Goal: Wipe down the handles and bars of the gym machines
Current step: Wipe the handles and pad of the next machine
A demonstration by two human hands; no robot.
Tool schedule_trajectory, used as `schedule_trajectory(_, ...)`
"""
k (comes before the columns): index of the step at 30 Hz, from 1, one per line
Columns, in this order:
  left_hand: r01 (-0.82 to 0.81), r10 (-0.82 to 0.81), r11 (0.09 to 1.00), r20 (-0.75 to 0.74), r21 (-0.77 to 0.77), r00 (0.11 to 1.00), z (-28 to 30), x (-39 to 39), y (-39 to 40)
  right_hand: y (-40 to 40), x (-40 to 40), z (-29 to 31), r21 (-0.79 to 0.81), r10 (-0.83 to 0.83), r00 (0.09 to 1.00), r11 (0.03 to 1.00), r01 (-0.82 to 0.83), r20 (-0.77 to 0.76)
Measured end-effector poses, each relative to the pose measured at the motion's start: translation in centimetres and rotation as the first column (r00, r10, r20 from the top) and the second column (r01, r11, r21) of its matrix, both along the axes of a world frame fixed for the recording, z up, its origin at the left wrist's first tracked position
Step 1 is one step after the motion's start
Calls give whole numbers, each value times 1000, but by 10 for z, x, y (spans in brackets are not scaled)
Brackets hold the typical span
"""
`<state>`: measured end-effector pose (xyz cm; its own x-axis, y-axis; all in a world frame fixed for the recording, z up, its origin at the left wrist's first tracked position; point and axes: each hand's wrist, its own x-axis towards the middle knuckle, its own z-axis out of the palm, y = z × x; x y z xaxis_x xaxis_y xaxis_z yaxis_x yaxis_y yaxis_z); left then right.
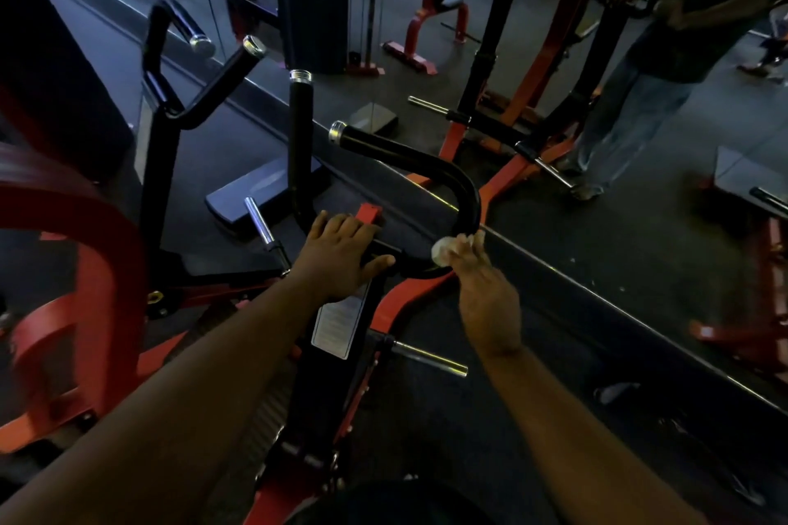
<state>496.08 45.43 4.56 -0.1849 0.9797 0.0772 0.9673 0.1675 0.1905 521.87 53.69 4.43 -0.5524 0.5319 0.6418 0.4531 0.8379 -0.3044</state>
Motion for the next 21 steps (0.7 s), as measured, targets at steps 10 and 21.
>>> schedule_trajectory(10, 0, 0, 1000, 3, -23, 1000, 1, 2, 1, -7, -4, 27, 155, 120, 985, 978, -138, 121)
schedule_trajectory(21, 140, -134, 989, -123, 40, 983, -16, -25, -47, -29, -20, -1, 14, 205, 938, 976, -218, 279)
